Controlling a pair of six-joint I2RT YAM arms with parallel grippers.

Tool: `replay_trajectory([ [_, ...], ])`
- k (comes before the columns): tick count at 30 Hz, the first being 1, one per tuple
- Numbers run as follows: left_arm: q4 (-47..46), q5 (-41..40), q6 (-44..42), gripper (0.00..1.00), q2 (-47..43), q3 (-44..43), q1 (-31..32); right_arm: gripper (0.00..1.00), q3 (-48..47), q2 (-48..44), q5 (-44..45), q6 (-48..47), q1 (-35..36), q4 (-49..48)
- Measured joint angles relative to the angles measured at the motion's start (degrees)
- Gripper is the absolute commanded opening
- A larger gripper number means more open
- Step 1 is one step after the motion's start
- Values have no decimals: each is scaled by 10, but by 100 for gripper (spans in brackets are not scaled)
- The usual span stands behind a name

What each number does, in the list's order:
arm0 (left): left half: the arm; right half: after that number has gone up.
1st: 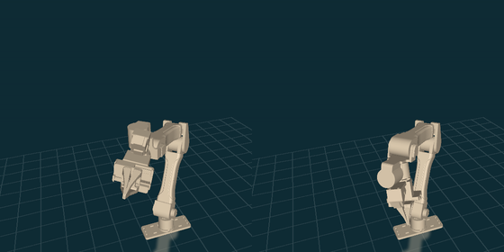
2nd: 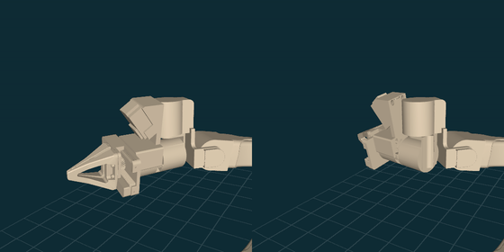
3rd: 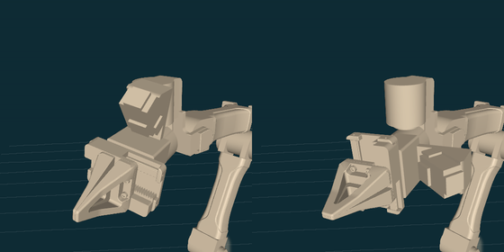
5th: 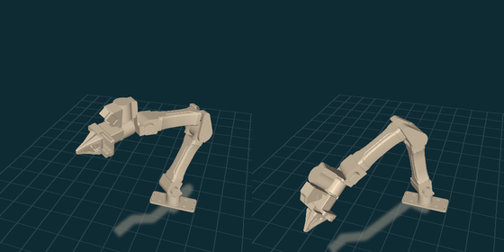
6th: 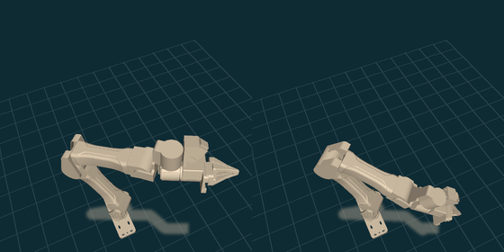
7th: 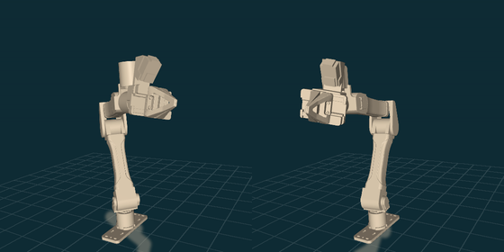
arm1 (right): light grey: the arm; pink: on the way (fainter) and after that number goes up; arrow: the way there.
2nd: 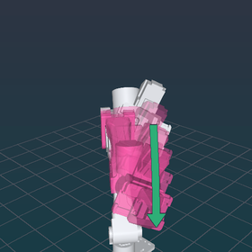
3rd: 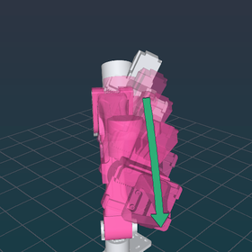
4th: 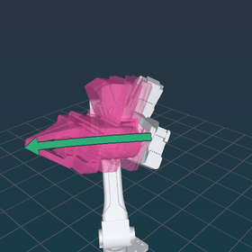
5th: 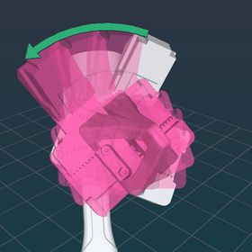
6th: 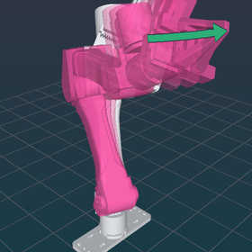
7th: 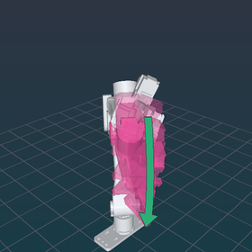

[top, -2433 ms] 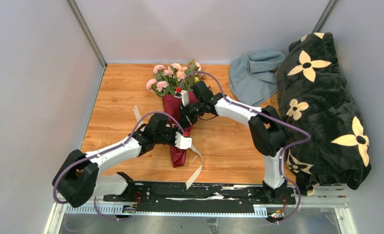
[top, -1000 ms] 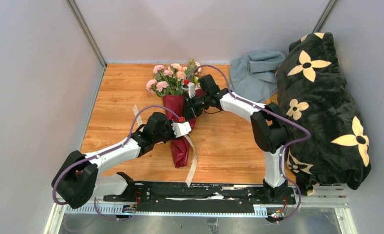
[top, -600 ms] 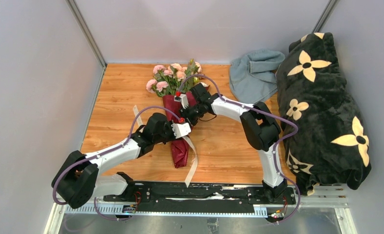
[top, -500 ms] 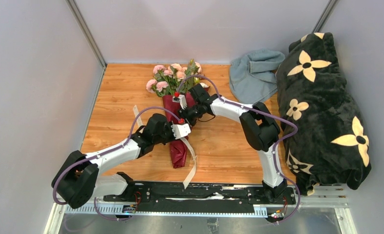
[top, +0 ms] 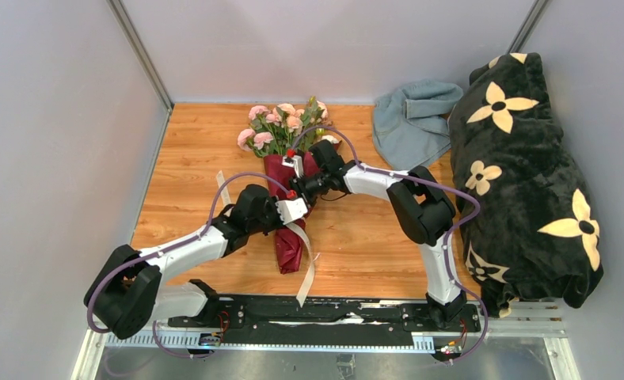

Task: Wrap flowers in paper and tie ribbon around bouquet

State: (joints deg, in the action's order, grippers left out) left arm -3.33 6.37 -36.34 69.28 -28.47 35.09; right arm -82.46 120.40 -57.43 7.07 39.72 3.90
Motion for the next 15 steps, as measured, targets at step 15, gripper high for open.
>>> replay_trajectory([
  [15, 0, 30, 24, 0, -1, 0, -20, 37, 35, -1, -16, 39, 0, -80],
])
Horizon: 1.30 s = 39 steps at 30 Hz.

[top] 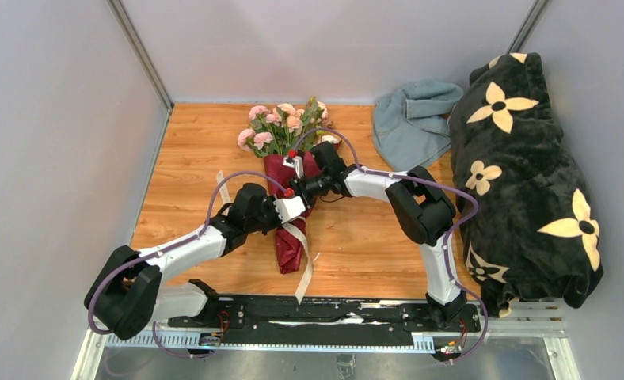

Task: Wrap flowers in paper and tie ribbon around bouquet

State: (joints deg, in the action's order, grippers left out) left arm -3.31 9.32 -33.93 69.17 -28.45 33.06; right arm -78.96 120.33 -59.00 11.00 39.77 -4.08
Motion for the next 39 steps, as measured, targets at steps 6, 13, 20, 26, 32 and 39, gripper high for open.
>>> replay_trajectory([
  [6, -14, 3, -28, 1, 0, 7, -16, 37, 5, 0, 1, 18, 0, -27],
  [13, -10, 31, -35, 3, 0, 7, -31, 42, 11, -1, 8, 42, 0, -57],
  [20, -1, 50, -10, 6, 0, 5, -35, 44, 31, -2, 6, 70, 0, -83],
  [26, 3, 57, 0, 20, -1, 1, -37, 46, 49, -8, 5, 86, 0, -107],
  [32, 7, 61, -4, 29, -1, -4, -38, 44, 57, -16, 5, 87, 0, -109],
  [39, 0, 43, -55, 50, -5, -4, -39, 41, 59, -16, 5, 86, 3, -109],
])
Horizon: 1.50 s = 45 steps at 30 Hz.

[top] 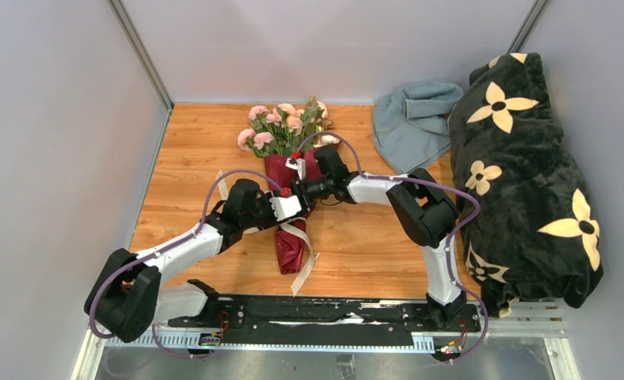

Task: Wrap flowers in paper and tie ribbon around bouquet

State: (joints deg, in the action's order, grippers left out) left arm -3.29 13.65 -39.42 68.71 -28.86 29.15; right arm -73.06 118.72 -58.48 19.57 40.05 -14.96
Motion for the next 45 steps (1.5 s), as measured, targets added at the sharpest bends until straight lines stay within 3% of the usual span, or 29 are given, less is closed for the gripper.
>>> replay_trajectory([
  [6, 9, -12, -111, 62, -18, 4, -1, 35, 0, -2, 10, -4, 3, 6],
  [10, 90, 12, -177, 65, -61, -6, -25, 31, -4, -4, 16, -7, 3, 16],
  [12, 142, 31, -207, 61, -77, -22, -40, 28, -7, -4, 17, -8, 3, 22],
  [16, 273, 107, -295, 40, -83, -76, -60, 26, -14, -4, 17, -10, 3, 30],
  [19, 312, 153, -324, 31, -86, -81, -62, 25, -17, -4, 17, -10, 3, 30],
  [24, 294, 190, -331, 11, -75, -70, -61, 25, -17, -4, 17, -9, 3, 30],
  [26, 275, 194, -349, 8, -61, -63, -61, 26, -17, -4, 17, -9, 3, 30],
  [33, 274, 191, -449, 12, -26, -49, -60, 26, -17, -4, 14, -9, 3, 30],
  [45, 179, 173, -444, 13, 1, -40, -60, 35, -17, -4, 1, -9, 3, 30],
])
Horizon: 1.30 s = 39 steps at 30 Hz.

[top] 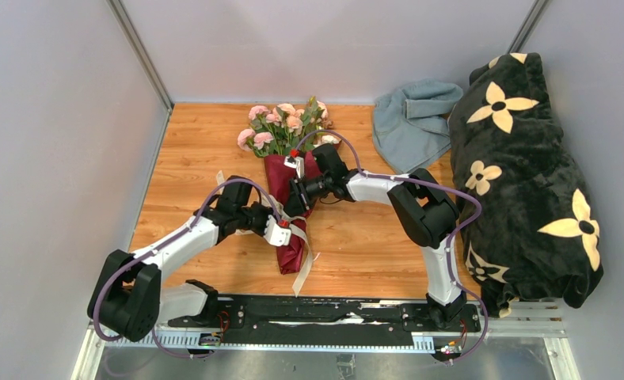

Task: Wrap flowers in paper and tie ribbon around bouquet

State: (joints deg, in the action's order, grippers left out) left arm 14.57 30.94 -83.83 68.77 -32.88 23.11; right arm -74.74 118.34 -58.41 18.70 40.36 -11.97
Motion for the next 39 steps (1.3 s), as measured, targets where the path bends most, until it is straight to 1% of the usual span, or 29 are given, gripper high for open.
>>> replay_trajectory([
  [6, -8, -8, -3, 13, 4, 9, 0, 36, 0, -2, -3, 15, 0, -11],
  [10, -23, -16, 0, 13, 8, 13, 0, 38, 2, -7, -6, 28, 0, -32],
  [15, -48, -18, 15, 14, 10, 13, 0, 38, 12, -10, -6, 34, 0, -43],
  [23, -72, -16, 40, 14, 10, 13, 0, 40, 13, -10, 15, 8, 0, 0],
  [25, -75, -16, 46, 14, 10, 13, 0, 36, 12, -10, 19, 1, 0, 11],
  [32, -84, -16, 50, 14, 10, 14, 0, 12, 0, -7, 24, -7, 0, 26],
  [36, -78, -16, 50, 16, 8, 14, 0, 2, 0, -7, 26, -8, 0, 31],
  [37, -72, -17, 50, 17, 6, 14, 0, 0, 0, -7, 26, -9, 0, 33],
  [39, -46, -21, 50, 19, -2, 10, 0, 0, -1, -7, 27, -14, 0, 39],
])
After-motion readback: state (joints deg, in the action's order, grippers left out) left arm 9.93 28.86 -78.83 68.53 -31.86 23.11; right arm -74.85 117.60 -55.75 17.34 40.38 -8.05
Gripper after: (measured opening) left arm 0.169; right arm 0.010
